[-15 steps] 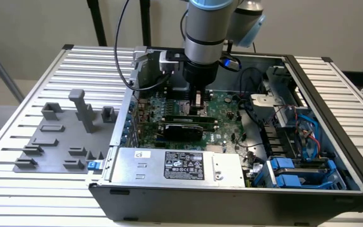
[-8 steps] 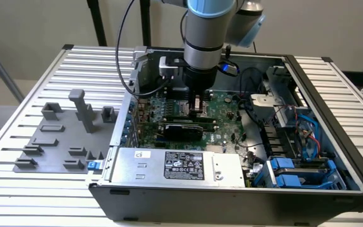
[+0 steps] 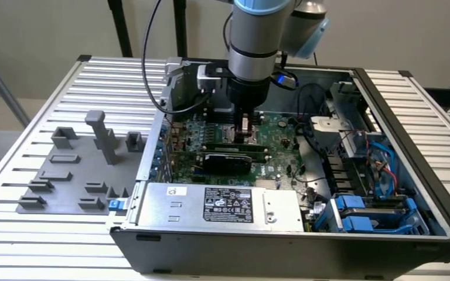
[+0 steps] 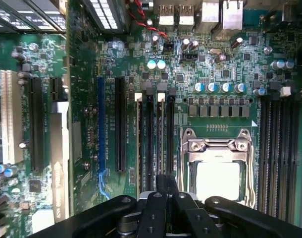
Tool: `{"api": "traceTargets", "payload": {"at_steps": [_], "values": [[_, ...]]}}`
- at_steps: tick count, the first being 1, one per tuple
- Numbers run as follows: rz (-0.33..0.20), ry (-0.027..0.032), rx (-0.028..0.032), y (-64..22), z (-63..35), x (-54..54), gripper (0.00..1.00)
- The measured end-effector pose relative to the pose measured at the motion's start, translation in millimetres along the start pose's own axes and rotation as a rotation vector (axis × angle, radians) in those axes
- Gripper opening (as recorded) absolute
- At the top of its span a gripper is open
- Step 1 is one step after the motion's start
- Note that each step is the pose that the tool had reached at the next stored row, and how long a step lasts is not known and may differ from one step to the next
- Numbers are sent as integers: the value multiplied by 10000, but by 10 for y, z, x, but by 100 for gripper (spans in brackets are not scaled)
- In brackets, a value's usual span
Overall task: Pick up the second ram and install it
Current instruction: 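Press down the second ram until it locks into place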
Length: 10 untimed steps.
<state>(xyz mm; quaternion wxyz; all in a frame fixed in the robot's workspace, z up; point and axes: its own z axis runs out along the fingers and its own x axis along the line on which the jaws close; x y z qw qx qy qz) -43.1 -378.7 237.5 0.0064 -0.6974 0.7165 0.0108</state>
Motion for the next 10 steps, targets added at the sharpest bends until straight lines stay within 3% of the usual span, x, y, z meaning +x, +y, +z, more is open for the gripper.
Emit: {"api": "traceTargets", "payload": {"at_steps": [10], "values": [[-1,0,-3,0,-13,0,11]]}}
